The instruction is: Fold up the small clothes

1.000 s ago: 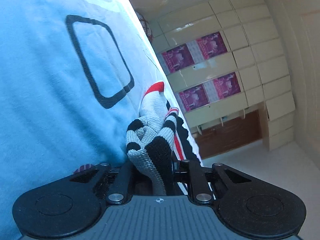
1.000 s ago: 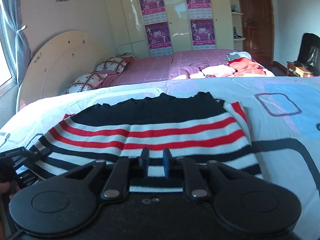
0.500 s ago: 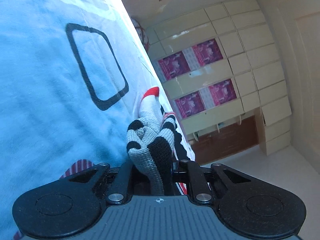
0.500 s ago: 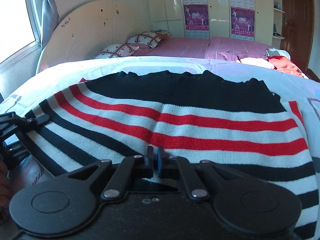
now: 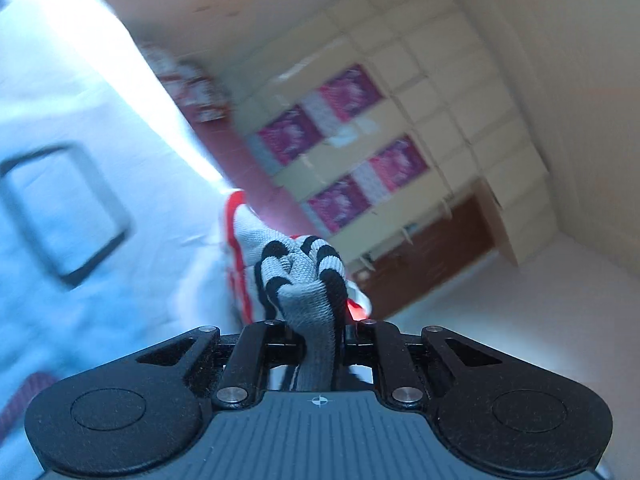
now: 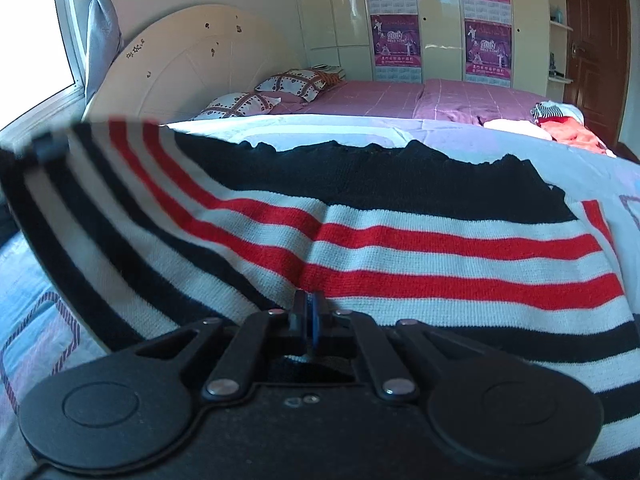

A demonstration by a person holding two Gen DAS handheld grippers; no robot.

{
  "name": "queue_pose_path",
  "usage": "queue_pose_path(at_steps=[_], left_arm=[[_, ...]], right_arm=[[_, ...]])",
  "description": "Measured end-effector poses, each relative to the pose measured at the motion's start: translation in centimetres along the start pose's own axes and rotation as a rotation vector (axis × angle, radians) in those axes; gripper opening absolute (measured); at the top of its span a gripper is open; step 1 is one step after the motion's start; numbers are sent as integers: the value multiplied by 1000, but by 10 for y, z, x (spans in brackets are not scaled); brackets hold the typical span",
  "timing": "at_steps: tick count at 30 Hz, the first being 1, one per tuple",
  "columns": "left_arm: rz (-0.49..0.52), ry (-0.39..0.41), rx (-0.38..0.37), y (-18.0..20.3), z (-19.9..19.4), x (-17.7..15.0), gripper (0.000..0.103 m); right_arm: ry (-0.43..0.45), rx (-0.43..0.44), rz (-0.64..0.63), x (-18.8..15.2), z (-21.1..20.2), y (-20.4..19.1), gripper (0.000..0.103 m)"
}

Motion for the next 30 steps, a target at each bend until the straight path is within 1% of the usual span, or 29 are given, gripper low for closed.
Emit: queue_pose_path(at_steps=[2, 4, 5, 6, 7, 8, 9, 10, 11, 12, 13, 14, 15, 16, 17, 18, 19, 21, 22, 24, 25, 26, 28, 30], left_arm=[[103, -29, -39, 48, 11, 5, 14], [206, -82, -64, 89, 29, 0, 14], [258, -114, -66, 105, 40, -6, 14], [316, -162, -62, 121, 53, -16, 14], [366, -220, -59, 134, 66, -27, 14], [406, -267, -49, 143, 76, -37, 14], [449, -329, -31, 149, 91, -52, 14], [475, -402, -23, 152, 107, -69, 14], [486, -480, -21, 151, 124, -88, 14], [487, -572, -13, 145, 140, -110, 14], [488, -667, 18, 138, 154, -132, 15], [511, -685, 50, 136, 156, -143, 15], [543, -636, 47, 143, 147, -144, 15], [541, -597, 12, 150, 134, -140, 27], [504, -573, -38, 156, 118, -134, 33], [464, -539, -73, 158, 103, -123, 39], [431, -488, -99, 157, 84, -110, 40], [387, -421, -109, 147, 57, -82, 41], [356, -387, -92, 133, 47, -68, 41], [295, -328, -4, 101, 36, -45, 41], [261, -315, 34, 84, 34, -36, 41], [235, -317, 52, 71, 33, -32, 41], [197, -331, 107, 48, 32, -34, 41], [177, -335, 126, 38, 30, -45, 41]], right_arm=[[-4, 35, 39, 1, -1, 5, 1], [-4, 87, 91, 0, -1, 11, 1], [-3, 135, 137, -1, -1, 15, 1], [-5, 208, 194, -2, -3, 22, 0], [-1, 282, 278, -5, -10, 36, 1], [40, 312, 383, -10, -22, 57, 14], [104, 301, 483, -20, -39, 84, 20], [145, 298, 563, -31, -54, 108, 22], [163, 308, 628, -44, -66, 128, 34], [174, 306, 681, -57, -78, 148, 42], [187, 308, 708, -67, -89, 163, 52], [202, 333, 720, -74, -100, 173, 56], [208, 354, 730, -79, -110, 181, 63], [211, 349, 732, -82, -120, 188, 64], [224, 362, 724, -83, -129, 190, 64], [235, 401, 721, -81, -137, 191, 64], [238, 443, 722, -79, -141, 189, 65], [233, 510, 718, -74, -142, 181, 67], [218, 557, 720, -70, -138, 175, 69], [167, 636, 742, -64, -123, 165, 70], [143, 667, 752, -61, -116, 158, 71], [113, 688, 756, -58, -108, 151, 71], [70, 714, 767, -53, -94, 139, 71], [50, 743, 794, -49, -82, 134, 71]])
Point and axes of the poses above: each gripper's, at about its wrist camera, not at the fingertips, and z roughly the way its jaws point, y to its right, x to its top, the point moved 10 cm from there along z, roughly the way its jaws point, and after that the axes turned 15 degrees about -y, right-handed, at the moved point
